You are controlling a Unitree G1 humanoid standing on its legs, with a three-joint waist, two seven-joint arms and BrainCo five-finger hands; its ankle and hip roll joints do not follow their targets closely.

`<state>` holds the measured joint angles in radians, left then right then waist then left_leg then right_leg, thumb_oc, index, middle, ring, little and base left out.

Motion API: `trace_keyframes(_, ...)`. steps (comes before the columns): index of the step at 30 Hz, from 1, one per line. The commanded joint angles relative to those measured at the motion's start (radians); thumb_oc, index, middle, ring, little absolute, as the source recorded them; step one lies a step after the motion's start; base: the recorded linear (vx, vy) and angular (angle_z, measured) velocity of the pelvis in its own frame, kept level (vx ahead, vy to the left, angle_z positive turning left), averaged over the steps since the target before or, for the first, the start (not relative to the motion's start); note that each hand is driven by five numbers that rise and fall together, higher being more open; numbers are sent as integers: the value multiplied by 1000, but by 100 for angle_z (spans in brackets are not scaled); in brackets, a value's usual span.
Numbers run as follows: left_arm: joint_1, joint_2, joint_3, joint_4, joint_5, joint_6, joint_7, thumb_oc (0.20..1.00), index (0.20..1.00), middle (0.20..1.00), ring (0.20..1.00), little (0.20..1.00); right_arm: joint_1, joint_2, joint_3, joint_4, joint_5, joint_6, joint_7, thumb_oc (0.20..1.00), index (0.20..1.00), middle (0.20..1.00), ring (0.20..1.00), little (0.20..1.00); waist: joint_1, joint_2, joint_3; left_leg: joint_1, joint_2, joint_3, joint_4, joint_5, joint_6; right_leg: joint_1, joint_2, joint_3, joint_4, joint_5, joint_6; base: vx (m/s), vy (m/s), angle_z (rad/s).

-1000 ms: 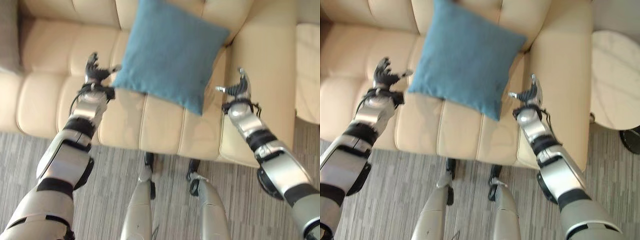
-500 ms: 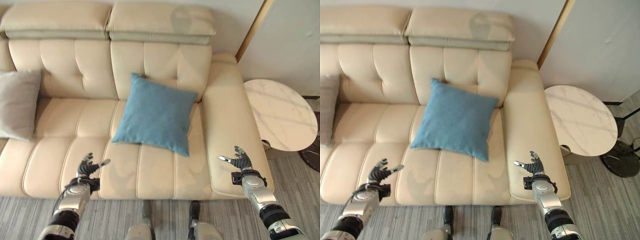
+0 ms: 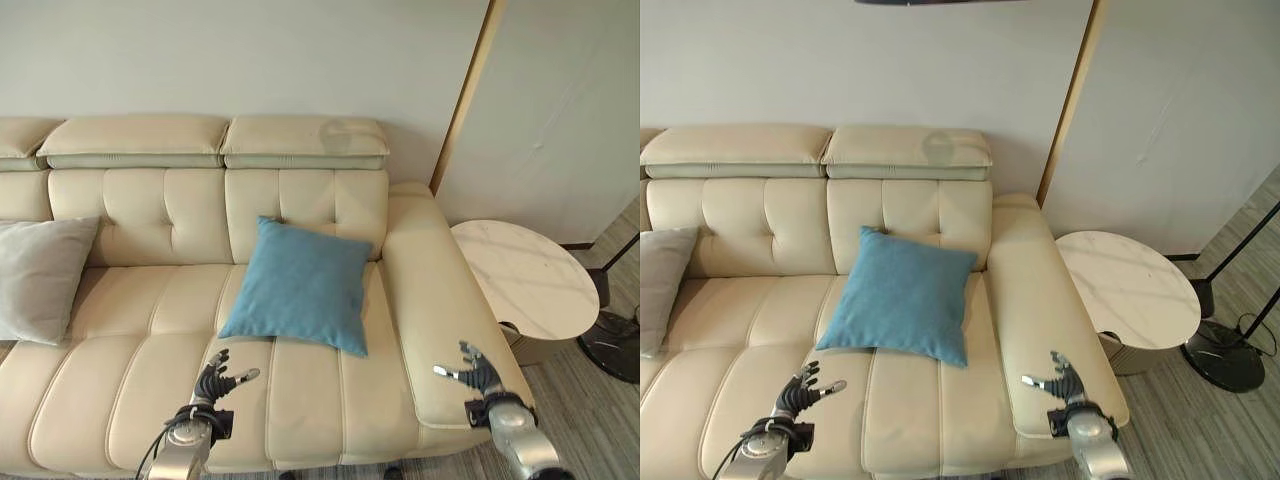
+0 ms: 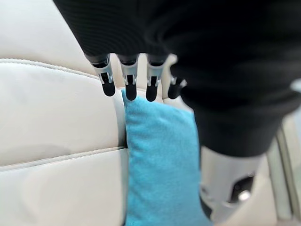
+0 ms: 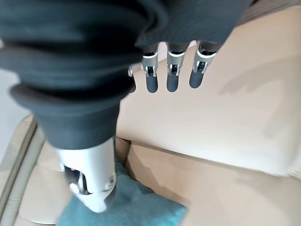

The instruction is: Pick up all the scattered cushions and arrange them neatly on the sofa.

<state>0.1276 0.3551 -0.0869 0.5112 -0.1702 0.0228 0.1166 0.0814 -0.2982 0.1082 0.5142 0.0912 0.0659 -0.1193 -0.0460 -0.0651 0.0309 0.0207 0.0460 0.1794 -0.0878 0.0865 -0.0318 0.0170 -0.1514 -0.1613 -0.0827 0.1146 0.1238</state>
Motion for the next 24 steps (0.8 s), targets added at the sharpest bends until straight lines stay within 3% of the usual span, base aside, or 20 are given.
trace_keyframes(1, -61, 26, 12, -13, 54, -24, 11, 1000, 1000, 1000, 1000, 1000, -86, 8, -38, -47, 43, -65, -34, 1000, 1000, 1000, 1000, 1000, 5, 8, 58, 23, -31, -12, 1, -127, 18, -33, -18, -24, 94, -99, 66, -245, 8, -10)
trace_keyframes(2, -70, 29, 22, -28, 41, -28, 26, 1000, 1000, 1000, 1000, 1000, -87, 18, -55, -57, 56, -71, -55, 1000, 1000, 1000, 1000, 1000, -3, 14, 88, 2, -25, 0, 1, -112, 22, -85, -20, -10, 122, -67, 78, -246, 8, -24)
trace_keyframes(4, -75, 31, 26, -32, 37, -30, 30, 1000, 1000, 1000, 1000, 1000, -90, 20, -56, -53, 61, -76, -64, 1000, 1000, 1000, 1000, 1000, -4, 20, 99, -13, -18, 8, 1, -102, 26, -105, -18, -6, 148, -78, 77, -243, 14, -34)
trace_keyframes(8, -64, 48, 45, -57, 32, -34, 32, 1000, 1000, 1000, 1000, 1000, -73, 16, -70, -71, 72, -90, -74, 1000, 1000, 1000, 1000, 1000, 11, 38, 109, -50, 4, 55, 5, -78, 32, -91, -12, -25, 289, -180, 41, -244, 43, -27)
trace_keyframes(11, -55, 51, 61, -57, 21, -36, 36, 1000, 1000, 1000, 1000, 1000, -60, 11, -87, -74, 73, -99, -80, 1000, 1000, 1000, 1000, 1000, 24, 32, 87, -76, 4, 83, 15, -58, 33, -20, 11, -12, 318, -227, 41, -164, -41, -47)
trace_keyframes(17, -46, 36, 93, -72, 5, -42, 56, 1000, 1000, 1000, 1000, 1000, -74, -4, -69, -77, 69, -101, -93, 1000, 1000, 1000, 1000, 1000, 60, 26, 81, -154, 40, 115, 59, 17, -4, 75, 83, -12, 108, -265, -9, -164, -149, -33)
trace_keyframes(24, -60, 25, 82, -85, -15, -48, 65, 1000, 1000, 1000, 1000, 1000, -97, -34, -38, -79, 58, -102, -99, 1000, 1000, 1000, 1000, 1000, 59, 63, 139, -216, 74, 55, 96, 86, -58, 73, 118, -50, 80, -262, -45, -184, -129, 13)
